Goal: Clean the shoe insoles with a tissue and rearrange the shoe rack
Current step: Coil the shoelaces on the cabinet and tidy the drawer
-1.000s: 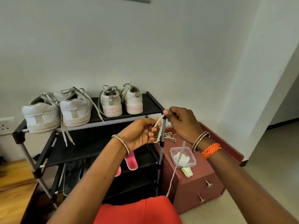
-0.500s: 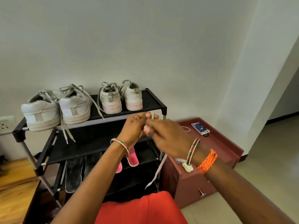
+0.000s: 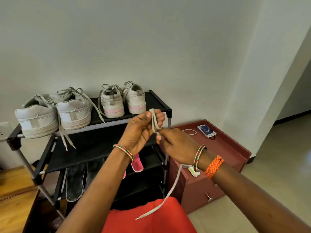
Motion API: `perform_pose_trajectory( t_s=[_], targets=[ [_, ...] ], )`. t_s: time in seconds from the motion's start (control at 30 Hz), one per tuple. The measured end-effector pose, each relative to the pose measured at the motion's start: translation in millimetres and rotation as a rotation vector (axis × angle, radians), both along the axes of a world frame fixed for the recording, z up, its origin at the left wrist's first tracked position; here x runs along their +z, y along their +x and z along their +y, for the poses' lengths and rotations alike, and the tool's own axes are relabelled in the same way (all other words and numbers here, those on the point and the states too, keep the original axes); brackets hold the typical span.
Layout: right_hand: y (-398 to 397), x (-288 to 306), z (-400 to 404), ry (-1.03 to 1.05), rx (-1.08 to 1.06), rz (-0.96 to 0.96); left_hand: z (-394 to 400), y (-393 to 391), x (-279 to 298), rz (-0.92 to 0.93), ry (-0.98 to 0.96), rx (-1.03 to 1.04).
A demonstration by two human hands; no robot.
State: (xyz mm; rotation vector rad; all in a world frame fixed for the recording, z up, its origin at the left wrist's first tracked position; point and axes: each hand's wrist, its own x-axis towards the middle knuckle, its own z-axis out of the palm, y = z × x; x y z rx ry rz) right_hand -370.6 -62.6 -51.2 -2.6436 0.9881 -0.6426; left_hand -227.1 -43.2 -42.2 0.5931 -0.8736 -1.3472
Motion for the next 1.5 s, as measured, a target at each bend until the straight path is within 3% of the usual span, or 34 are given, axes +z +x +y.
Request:
perform_pose_trajectory(
  t_s=[0.07, 0.17, 0.27, 0.43, 0.53, 0.7, 0.9, 1.0, 1.13, 1.33, 1.5],
  targets=[
    [-1, 4, 4, 0.014, 0.056, 0.028, -4, 3, -4, -0.015, 0.017, 0.064],
    [-7, 19, 3, 0.019, 0.062, -0.053, -5, 6, -11, -0.252, 0.054, 0.129],
    [-15, 29, -14, -0.051, -0.035, -0.206, 5, -1, -14, -0.423, 0.040, -0.014],
    [-24, 16, -28, 0.064, -0.062, -0.290, 12, -10, -10, -0.474, -0.002, -0.099],
    [-24, 5, -27, 0.126, -0.060, -0.319, 11, -11, -10, -0.388, -0.001, -0.114],
    [-13, -8, -9, 0.026, -0.085, -0.192, 4, -19, -8, 0.074, 0.082, -0.065],
    [-14, 2, 0, 0.020, -0.019, 0.060, -7, -24, -11, 0.213, 0.118, 0.092],
    [-10, 12, 17, -0.094, 0.023, 0.140, -5, -27, -12, 0.093, 0.155, 0.068],
    [-17, 35, 5, -0.166, -0.080, -0.009, 0, -32, -14, -0.089, 0.118, 0.032],
    [-34, 28, -24, -0.027, -0.184, -0.338, 7, -31, -6, -0.233, 0.055, -0.171],
    [-26, -5, -13, 0.202, -0.149, -0.509, 10, -34, -1, 0.021, 0.094, -0.167]
  ],
)
